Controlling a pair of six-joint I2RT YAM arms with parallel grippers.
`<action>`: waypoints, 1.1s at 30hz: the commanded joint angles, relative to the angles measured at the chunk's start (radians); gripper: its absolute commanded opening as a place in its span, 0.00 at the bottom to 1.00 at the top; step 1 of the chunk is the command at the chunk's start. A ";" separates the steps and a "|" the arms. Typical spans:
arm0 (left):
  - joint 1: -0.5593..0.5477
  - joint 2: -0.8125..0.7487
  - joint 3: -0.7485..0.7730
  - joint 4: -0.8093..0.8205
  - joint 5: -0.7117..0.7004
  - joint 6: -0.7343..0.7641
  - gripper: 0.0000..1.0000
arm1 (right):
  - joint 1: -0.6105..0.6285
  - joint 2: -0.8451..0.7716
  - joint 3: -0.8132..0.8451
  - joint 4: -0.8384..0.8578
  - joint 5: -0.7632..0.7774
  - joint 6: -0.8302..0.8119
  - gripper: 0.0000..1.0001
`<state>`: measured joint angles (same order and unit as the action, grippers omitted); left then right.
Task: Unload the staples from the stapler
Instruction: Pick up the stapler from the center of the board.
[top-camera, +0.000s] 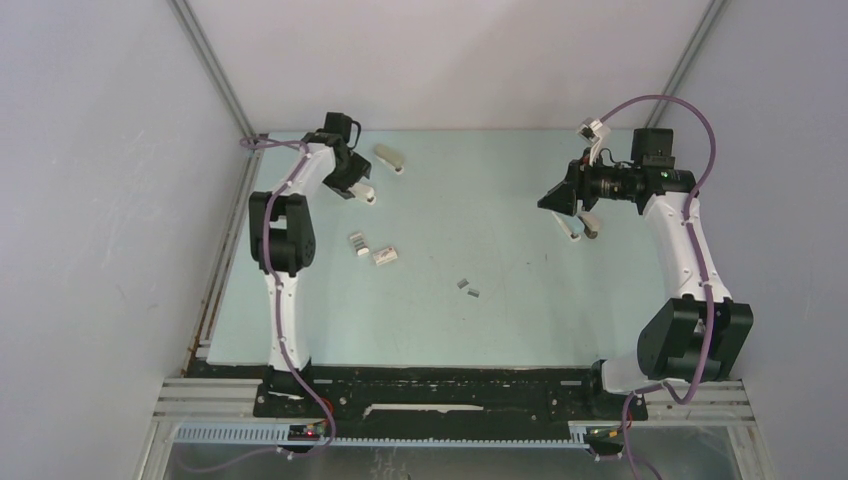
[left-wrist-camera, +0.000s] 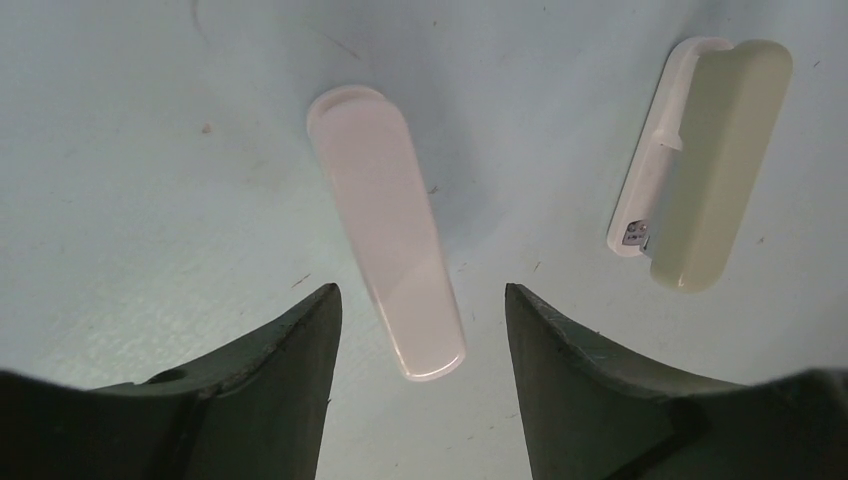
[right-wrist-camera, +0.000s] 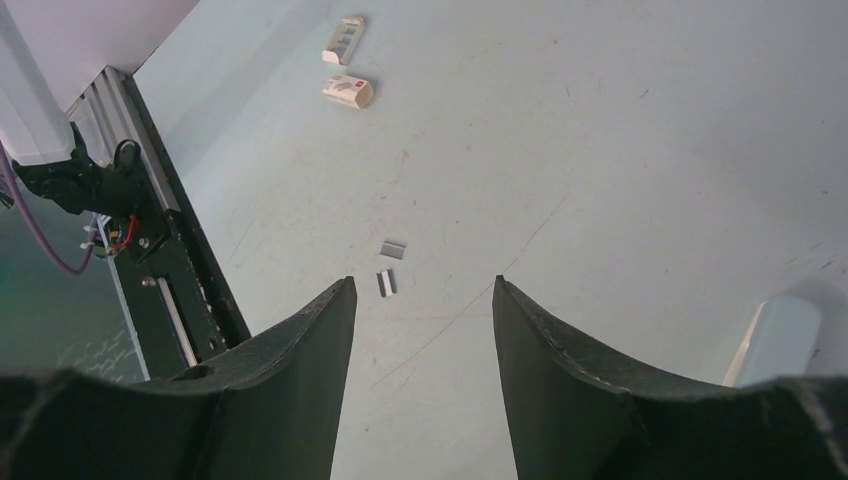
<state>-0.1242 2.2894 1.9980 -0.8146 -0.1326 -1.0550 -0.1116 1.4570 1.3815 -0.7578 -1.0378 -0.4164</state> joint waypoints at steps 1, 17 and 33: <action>0.008 0.042 0.093 -0.021 0.060 -0.032 0.67 | -0.007 0.000 -0.006 0.022 -0.027 0.010 0.62; 0.027 -0.027 -0.069 0.141 0.198 0.001 0.24 | -0.010 -0.007 -0.017 0.025 -0.030 0.010 0.62; 0.030 -0.356 -0.503 0.475 0.424 0.234 0.08 | 0.008 -0.020 -0.043 0.045 -0.044 0.021 0.62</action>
<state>-0.0929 2.0453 1.5856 -0.4957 0.1730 -0.8902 -0.1150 1.4570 1.3430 -0.7399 -1.0569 -0.4118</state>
